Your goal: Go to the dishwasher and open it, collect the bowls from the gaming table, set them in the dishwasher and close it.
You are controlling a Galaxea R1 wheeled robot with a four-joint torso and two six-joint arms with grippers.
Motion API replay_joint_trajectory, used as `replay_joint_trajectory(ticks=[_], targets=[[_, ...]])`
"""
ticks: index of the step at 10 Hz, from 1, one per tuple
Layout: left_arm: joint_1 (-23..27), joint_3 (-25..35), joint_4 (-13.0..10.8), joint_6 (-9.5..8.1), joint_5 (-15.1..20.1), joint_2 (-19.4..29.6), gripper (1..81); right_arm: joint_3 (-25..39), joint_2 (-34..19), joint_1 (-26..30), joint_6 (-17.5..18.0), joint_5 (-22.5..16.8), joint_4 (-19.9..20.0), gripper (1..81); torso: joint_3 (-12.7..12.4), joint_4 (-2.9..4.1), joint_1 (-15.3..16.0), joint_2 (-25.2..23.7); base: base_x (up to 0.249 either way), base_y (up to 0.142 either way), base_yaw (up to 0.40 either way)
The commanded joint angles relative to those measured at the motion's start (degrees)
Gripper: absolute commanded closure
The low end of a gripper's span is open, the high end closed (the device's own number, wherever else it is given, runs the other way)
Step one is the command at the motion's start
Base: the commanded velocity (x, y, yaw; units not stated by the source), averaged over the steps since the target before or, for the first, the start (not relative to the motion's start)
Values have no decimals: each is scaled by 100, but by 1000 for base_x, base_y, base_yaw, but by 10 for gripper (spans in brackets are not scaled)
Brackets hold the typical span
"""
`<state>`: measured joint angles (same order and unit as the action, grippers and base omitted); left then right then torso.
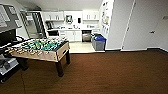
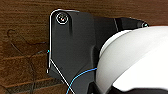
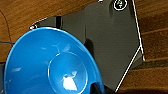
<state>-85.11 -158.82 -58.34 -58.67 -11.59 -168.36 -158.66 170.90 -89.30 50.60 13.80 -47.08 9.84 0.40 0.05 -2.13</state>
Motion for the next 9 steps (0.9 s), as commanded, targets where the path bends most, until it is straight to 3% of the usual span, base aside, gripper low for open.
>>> replay_joint_trajectory(ticks=[1,9], targets=[[183,-18,-28,5,122,92,811,20,8,153,-7,-150,-56,811,0,0,0,0,163,0,0],[183,-18,-19,5,122,74,811,20,16,162,-7,-150,-56,811,0,0,-5,-2,174,0,0]])
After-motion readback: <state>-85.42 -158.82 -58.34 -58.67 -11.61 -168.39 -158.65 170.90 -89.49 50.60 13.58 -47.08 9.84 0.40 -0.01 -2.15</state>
